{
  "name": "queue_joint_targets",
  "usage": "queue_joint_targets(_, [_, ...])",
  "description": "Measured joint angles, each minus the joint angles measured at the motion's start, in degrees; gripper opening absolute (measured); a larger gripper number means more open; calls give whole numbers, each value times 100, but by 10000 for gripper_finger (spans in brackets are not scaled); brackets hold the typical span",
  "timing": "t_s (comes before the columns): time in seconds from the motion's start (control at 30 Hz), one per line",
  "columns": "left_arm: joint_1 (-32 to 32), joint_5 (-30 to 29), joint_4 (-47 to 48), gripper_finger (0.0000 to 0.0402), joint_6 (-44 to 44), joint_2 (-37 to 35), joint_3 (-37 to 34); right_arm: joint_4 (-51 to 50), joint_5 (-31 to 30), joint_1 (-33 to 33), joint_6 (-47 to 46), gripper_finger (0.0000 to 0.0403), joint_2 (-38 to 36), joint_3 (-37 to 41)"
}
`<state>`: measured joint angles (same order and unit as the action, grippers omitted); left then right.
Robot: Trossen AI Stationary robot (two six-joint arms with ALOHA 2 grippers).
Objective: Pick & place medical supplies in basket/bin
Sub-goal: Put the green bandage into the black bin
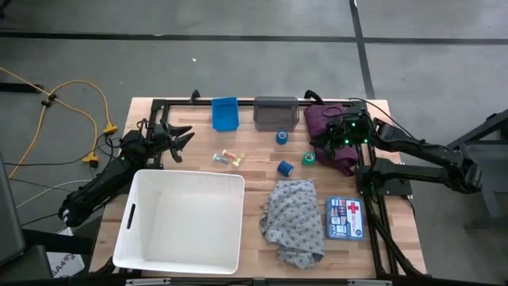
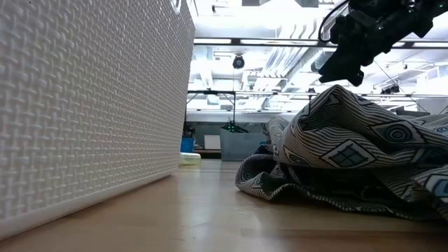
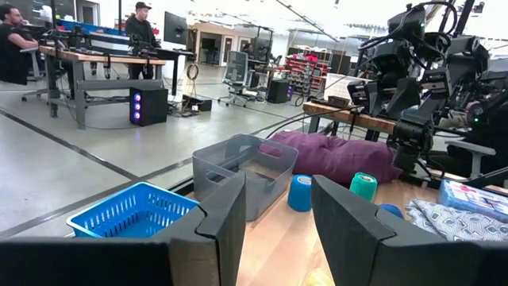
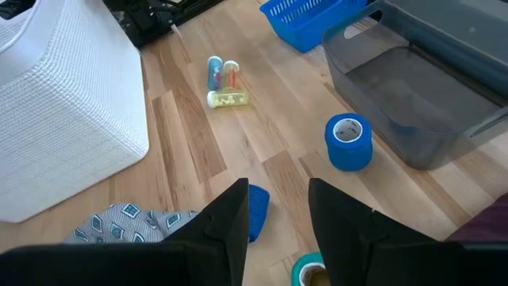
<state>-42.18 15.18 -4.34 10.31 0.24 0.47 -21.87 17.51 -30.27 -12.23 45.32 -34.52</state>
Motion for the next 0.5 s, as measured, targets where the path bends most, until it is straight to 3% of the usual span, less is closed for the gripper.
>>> queue_joint_targets(0.5, [0,-1,0,136,0,0,0,519,216,1,-857,120,0,-4])
